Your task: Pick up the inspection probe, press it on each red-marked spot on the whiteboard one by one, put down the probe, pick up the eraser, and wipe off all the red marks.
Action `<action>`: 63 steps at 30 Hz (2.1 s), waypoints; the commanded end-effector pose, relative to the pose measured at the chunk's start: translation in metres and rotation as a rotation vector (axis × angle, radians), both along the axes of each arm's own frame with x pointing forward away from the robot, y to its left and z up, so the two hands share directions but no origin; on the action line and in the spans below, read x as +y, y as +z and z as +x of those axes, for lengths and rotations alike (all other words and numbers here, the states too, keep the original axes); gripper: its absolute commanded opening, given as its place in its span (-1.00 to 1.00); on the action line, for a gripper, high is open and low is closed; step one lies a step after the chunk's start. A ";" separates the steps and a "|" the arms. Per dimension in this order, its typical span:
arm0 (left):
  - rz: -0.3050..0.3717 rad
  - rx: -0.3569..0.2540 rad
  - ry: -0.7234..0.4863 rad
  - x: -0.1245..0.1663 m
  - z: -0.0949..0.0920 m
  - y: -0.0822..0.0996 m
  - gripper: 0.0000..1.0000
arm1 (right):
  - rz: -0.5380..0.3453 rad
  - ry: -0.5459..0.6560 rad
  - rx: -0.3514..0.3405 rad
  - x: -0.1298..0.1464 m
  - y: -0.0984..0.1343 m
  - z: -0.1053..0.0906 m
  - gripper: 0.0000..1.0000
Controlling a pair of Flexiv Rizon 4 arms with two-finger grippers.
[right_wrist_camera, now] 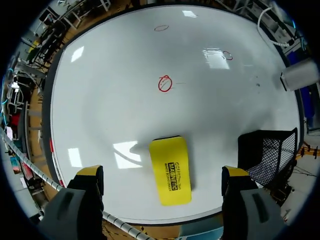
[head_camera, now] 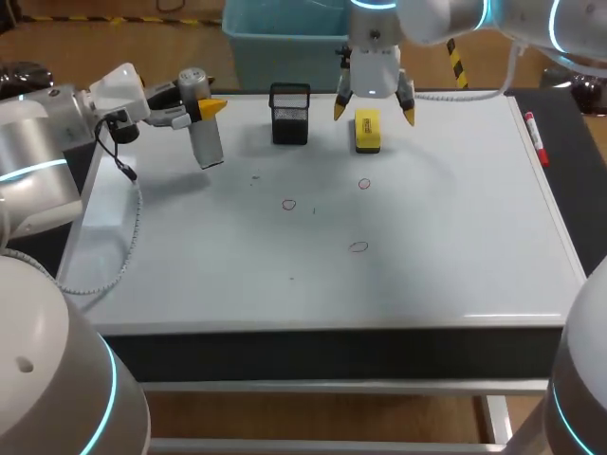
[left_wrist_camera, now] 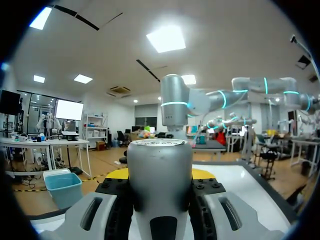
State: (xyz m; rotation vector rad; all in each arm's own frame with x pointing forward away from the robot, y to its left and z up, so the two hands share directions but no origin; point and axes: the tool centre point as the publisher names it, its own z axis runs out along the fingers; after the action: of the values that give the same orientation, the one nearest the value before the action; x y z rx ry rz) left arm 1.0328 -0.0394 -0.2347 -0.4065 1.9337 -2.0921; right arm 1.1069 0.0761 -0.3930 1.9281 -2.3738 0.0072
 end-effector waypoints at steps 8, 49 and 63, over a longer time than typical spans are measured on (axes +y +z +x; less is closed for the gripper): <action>-0.001 -0.002 0.002 0.000 0.000 0.001 -1.00 | 0.064 0.032 0.022 0.002 -0.007 0.004 1.00; -0.001 -0.002 0.002 0.000 0.000 0.001 -1.00 | 0.064 0.057 -0.034 0.007 -0.027 0.011 -1.00; -0.001 -0.002 0.002 0.000 0.000 0.001 -1.00 | 0.062 0.000 -0.062 -0.003 -0.013 0.021 -1.00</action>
State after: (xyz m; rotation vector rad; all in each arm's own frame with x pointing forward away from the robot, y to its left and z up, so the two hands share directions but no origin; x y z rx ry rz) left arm 1.0328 -0.0394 -0.2347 -0.4065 1.9338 -2.0921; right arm 1.1270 0.0773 -0.4155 1.9936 -2.4402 -0.0165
